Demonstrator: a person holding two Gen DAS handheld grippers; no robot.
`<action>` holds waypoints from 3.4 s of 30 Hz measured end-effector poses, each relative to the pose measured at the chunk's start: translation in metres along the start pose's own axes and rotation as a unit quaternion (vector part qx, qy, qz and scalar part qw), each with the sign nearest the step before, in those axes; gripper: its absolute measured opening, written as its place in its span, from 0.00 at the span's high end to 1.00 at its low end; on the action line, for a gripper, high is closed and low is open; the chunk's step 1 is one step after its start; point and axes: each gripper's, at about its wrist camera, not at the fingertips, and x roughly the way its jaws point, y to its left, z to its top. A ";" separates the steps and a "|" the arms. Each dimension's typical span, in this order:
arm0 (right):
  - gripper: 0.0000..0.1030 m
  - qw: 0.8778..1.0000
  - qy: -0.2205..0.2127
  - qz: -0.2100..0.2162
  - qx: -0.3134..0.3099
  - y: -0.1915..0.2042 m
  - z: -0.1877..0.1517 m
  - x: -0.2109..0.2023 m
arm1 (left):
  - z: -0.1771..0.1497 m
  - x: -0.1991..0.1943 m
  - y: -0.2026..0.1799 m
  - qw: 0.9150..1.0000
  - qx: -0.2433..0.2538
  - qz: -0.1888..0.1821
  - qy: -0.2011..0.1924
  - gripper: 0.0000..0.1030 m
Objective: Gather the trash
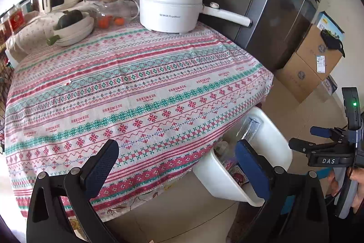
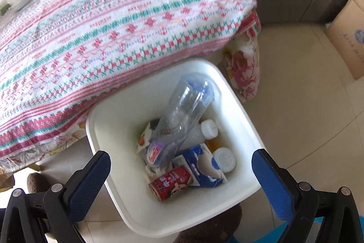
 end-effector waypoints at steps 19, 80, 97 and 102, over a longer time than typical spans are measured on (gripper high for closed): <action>0.01 0.968 -0.250 0.008 0.001 0.042 -0.066 -0.131 | -0.039 -0.099 -0.015 0.989 -0.051 0.093 -0.104 0.00; 0.01 0.950 -0.311 -0.025 0.010 0.062 -0.074 -0.142 | -0.057 -0.128 -0.040 0.979 -0.037 0.123 -0.156 0.00; 0.01 0.951 -0.309 -0.023 0.020 0.056 -0.074 -0.141 | -0.055 -0.114 -0.033 0.983 -0.044 0.125 -0.128 0.00; 0.01 0.950 -0.310 -0.018 0.024 0.053 -0.074 -0.144 | -0.054 -0.109 -0.032 0.984 -0.043 0.126 -0.120 0.00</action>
